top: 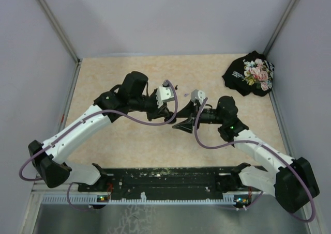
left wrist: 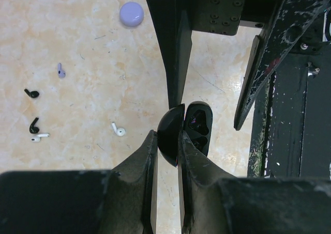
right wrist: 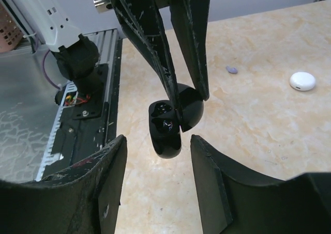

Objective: Insert the wireless bluetooth earbuds into the charging case
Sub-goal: Open the charging case.

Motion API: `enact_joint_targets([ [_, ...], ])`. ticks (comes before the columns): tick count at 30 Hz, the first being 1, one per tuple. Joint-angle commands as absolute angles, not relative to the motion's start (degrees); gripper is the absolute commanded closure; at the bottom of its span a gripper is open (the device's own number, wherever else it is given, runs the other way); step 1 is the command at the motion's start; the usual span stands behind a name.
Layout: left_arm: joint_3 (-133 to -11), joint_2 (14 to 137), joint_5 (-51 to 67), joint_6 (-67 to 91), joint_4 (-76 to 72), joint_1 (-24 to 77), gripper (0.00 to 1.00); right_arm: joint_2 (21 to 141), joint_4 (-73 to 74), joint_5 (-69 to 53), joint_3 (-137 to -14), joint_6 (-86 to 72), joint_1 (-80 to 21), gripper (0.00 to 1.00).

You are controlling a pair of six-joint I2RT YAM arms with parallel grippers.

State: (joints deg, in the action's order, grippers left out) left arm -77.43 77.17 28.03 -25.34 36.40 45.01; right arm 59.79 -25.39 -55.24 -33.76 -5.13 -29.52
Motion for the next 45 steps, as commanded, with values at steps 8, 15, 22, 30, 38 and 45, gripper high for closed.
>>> enact_joint_targets([
  [8, -80.08, 77.28, 28.31, -28.17, 38.08, 46.73, 0.97, 62.20, -33.13, -61.35, -33.02, -5.54, -30.22, 0.52],
  [15, -80.27, 77.43, 28.58, -28.55, 38.56, 47.36, 0.97, 62.37, -33.29, -61.77, -32.52, -5.51, -30.23, 0.59],
  [22, -80.16, 77.32, 28.92, -28.69, 38.74, 47.63, 0.96, 62.69, -33.01, -62.39, -32.53, -5.38, -30.23, 0.74],
  [30, -78.16, 75.78, 26.16, -28.57, 36.90, 47.63, 0.80, 62.55, -31.02, -61.88, -32.38, -4.00, -30.21, 0.96],
  [38, -72.91, 71.07, 21.43, -23.10, 28.15, 47.59, 0.45, 61.70, -32.22, -55.24, -30.29, -2.10, -30.15, 1.00],
  [45, -63.77, 68.03, 5.54, -10.52, 13.70, 47.54, 0.32, 59.90, -41.43, -42.26, -23.37, -3.07, -30.06, 1.00],
])
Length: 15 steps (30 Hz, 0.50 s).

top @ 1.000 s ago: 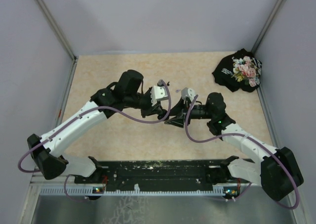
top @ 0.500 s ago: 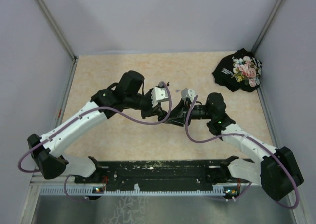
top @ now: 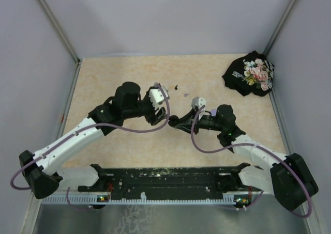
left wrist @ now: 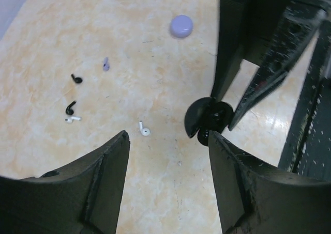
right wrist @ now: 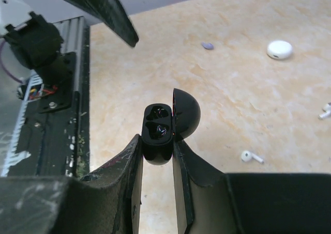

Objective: Insert the wireless bluetooth earbuds into the charging case
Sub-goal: Open the charging case.

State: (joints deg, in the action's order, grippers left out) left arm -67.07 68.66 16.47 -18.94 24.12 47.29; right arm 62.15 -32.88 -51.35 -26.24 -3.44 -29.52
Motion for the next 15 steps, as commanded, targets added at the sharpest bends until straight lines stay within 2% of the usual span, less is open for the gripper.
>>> enact_joint_targets([
  [1, -63.32, 68.60, 3.48, -9.19, 12.73, 47.47, 0.31, 59.27, -42.29, -39.81, -22.46, -2.97, -29.98, 1.00],
  [4, -63.06, 71.36, -0.07, -5.52, 10.59, 46.75, 0.28, 57.20, -43.71, -32.80, -20.18, -2.25, -29.95, 1.00],
  [15, -71.80, 90.40, 3.96, 3.03, 7.37, 36.10, 0.25, 51.02, -46.09, -20.20, -15.12, -1.56, -29.90, 1.00],
])
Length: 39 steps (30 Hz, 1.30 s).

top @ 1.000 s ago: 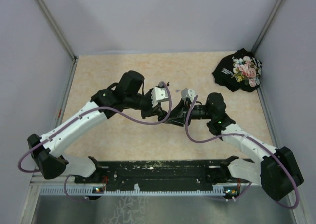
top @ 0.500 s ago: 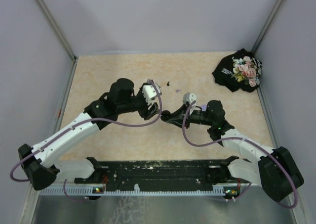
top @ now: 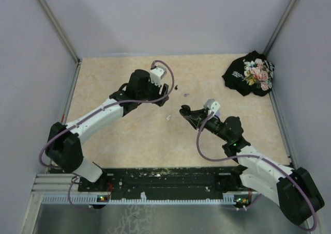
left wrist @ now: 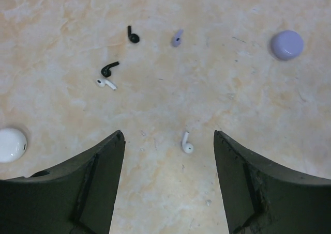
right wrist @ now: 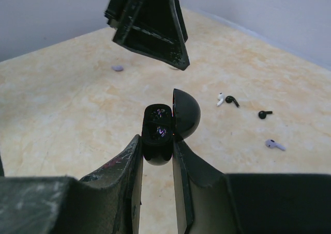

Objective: Insert the wireless bluetooth earbuds into the charging case
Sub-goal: Open the charging case, then move the earbud to the center of the board.

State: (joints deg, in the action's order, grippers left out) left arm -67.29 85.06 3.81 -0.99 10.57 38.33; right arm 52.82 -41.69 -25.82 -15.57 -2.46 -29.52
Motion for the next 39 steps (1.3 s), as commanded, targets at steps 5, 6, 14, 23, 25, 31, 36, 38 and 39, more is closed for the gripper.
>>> enact_joint_targets([
  [5, -80.09, 102.79, 4.16, 3.14, 9.22, 33.99, 0.26, 50.89, -44.33, -20.25, -15.55, -1.27, -29.95, 1.00],
  [6, -82.26, 104.85, 4.06, 3.16, 9.72, 33.53, 0.26, 50.84, -44.25, -20.30, -15.63, -1.26, -29.94, 1.00],
  [14, -95.77, 119.51, 6.12, 1.33, 10.86, 30.98, 0.27, 51.44, -43.46, -19.94, -15.55, -1.06, -29.88, 1.00],
  [23, -100.39, 128.63, 12.45, -1.29, 0.98, 30.69, 0.38, 53.99, -43.02, -20.39, -16.00, -0.71, -29.88, 1.00],
  [25, -101.07, 130.55, 13.65, -1.83, -0.68, 30.74, 0.41, 54.87, -42.94, -20.98, -16.24, -0.70, -29.88, 1.00],
  [31, -104.37, 135.83, 13.91, -1.34, -0.96, 30.82, 0.46, 56.06, -42.18, -22.58, -16.84, -0.63, -29.88, 1.00],
  [36, -104.91, 137.49, 12.30, -0.81, -1.00, 31.02, 0.51, 56.24, -41.45, -23.12, -16.92, -0.45, -29.88, 1.00],
  [38, -105.41, 138.16, 11.40, -1.32, 0.02, 31.27, 0.52, 56.09, -41.19, -23.12, -17.11, -0.29, -29.88, 1.00],
  [39, -105.57, 138.43, 10.90, -1.40, 0.46, 31.41, 0.52, 56.07, -41.07, -23.12, -17.13, -0.27, -29.88, 1.00],
])
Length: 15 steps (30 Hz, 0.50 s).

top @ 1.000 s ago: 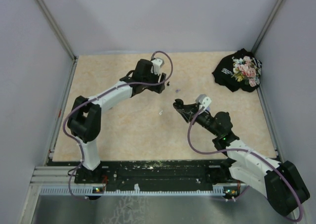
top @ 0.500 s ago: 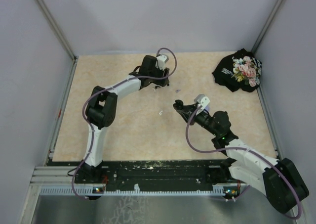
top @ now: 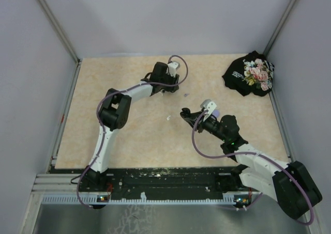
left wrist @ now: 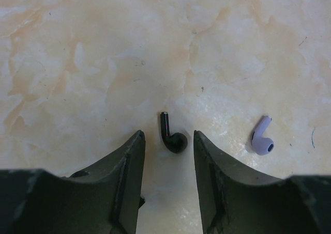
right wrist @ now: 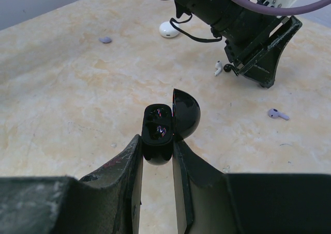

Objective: Insert the wireless bluetooth earbuds into the charging case
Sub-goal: Move the earbud to the center of the board.

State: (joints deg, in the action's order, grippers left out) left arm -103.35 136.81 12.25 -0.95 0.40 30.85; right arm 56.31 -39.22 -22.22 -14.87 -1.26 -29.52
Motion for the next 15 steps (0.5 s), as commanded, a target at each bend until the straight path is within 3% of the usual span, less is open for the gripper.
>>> enact_joint_targets([
  [1, -105.51, 138.57, 10.33, -1.55, 0.97, 31.58, 0.53, 56.06, -41.05, -23.05, -17.14, -0.20, -29.88, 1.00],
  [15, -100.31, 135.28, 2.81, -4.47, 6.31, 35.15, 0.83, 54.95, -41.13, -23.03, -16.82, -0.52, -29.88, 1.00],
])
